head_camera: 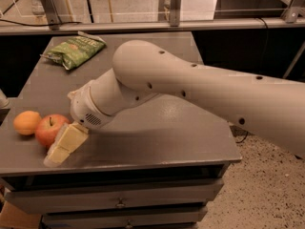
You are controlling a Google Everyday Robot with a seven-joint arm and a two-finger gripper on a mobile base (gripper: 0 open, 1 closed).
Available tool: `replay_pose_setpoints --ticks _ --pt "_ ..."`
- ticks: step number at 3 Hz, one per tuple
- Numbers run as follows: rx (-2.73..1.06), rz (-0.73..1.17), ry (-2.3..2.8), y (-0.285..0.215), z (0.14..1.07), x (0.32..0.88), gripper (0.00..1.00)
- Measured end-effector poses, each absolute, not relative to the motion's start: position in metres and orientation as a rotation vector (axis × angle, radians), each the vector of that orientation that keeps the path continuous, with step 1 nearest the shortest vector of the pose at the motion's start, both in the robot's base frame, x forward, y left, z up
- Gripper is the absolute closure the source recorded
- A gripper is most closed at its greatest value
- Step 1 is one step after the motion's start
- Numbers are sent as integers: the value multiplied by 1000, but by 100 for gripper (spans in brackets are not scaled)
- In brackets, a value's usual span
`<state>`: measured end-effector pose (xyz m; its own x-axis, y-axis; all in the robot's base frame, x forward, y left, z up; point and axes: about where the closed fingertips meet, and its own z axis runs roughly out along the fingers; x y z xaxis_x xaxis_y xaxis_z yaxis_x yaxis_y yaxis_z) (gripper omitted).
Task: Move apple near orange
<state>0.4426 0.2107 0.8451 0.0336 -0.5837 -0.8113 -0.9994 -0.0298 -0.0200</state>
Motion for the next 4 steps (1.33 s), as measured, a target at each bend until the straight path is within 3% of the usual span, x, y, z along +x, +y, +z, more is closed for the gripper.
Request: replay_pose_setpoints --ticks 3,4 --pt "-1309 909 1687 50 875 505 0" --pt "-1309 909 1687 50 875 505 0"
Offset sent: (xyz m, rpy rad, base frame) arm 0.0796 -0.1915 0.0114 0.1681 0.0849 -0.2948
